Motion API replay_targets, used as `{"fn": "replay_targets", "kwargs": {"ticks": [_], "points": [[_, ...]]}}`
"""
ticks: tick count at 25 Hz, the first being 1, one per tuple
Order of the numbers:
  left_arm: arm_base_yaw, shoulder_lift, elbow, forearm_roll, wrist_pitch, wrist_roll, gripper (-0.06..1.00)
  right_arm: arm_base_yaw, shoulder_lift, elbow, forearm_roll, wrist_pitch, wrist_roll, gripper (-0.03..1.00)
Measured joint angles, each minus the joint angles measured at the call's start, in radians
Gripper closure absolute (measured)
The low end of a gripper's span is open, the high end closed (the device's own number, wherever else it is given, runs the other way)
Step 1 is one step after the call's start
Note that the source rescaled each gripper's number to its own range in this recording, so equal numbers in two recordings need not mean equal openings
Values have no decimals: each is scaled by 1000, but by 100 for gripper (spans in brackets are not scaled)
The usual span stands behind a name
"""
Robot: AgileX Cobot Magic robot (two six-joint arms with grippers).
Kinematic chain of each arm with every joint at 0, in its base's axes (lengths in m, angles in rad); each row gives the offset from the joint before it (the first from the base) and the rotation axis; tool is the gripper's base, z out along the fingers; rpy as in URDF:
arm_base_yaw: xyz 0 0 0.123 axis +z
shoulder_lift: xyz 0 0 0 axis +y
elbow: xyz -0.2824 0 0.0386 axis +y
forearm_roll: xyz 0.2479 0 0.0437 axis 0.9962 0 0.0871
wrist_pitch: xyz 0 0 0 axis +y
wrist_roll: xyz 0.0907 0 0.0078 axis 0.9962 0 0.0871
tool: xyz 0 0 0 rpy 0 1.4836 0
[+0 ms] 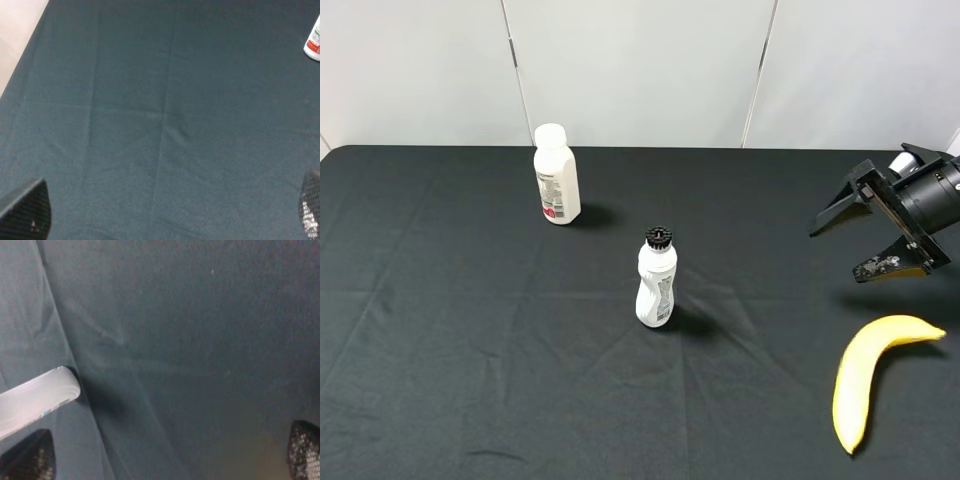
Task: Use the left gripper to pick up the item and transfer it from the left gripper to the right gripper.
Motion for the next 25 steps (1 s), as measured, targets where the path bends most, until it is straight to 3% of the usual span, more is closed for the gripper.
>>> {"fn": "replay_targets", "kwargs": {"ticks": [10, 17, 25], "points": [[0, 0, 0, 0, 0, 0, -6, 0, -6, 0, -2, 0, 8, -3], [0, 0, 0, 0, 0, 0, -6, 0, -150, 0, -13, -4, 15, -3], [0, 0, 0, 0, 0, 0, -6, 0, -428, 0, -141, -48, 57, -3]]}}
